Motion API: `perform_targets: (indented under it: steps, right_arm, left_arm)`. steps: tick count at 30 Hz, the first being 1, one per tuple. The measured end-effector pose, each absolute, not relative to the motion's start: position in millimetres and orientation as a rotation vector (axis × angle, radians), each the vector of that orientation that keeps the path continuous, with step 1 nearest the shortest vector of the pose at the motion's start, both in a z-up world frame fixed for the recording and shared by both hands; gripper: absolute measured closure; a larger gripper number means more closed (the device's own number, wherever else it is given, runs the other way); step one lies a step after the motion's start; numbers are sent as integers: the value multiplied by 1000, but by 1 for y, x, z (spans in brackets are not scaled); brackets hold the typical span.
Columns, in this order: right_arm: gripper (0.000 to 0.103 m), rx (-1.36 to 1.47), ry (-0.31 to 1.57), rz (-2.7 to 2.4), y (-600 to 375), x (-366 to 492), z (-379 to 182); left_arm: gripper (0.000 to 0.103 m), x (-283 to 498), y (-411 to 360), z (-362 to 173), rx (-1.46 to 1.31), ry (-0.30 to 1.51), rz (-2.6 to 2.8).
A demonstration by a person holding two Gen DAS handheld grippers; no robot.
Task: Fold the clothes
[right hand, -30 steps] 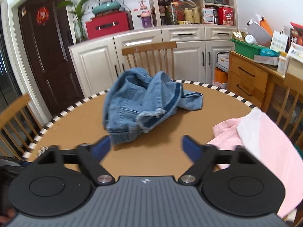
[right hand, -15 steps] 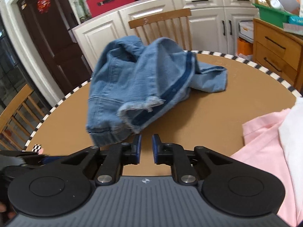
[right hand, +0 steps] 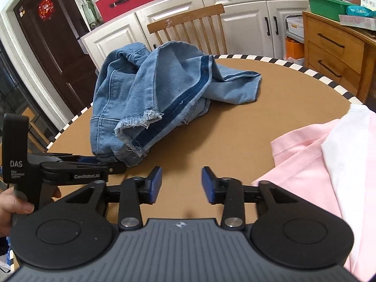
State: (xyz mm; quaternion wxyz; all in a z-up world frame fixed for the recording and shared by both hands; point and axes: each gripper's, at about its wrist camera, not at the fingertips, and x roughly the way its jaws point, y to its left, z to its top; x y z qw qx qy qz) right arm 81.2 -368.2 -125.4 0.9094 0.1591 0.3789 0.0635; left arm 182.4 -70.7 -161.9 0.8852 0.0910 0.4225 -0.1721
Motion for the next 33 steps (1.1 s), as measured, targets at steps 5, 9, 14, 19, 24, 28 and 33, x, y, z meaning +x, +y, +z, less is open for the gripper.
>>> perform_targets:
  steps: [5, 9, 14, 19, 24, 28, 33]
  right_arm:
    - [61, 330, 783, 127, -369, 79, -126]
    - [56, 323, 786, 124, -365, 79, -126]
    - [55, 312, 774, 126, -361, 77, -123]
    - [55, 300, 763, 127, -357, 76, -120]
    - [55, 255, 746, 162, -342, 72, -114]
    - [45, 201, 702, 199, -321, 68, -105]
    - [39, 113, 628, 237, -292, 65, -105]
  left_arm:
    - [23, 173, -76, -162, 241, 762, -353]
    - [58, 192, -90, -173, 211, 804, -422]
    - [77, 197, -79, -169, 37, 859, -469]
    - [83, 197, -64, -139, -124, 856, -539]
    - [85, 187, -59, -96, -198, 824, -616]
    - [86, 178, -55, -68, -232, 809, -642]
    - [88, 160, -41, -22, -246, 780, -672]
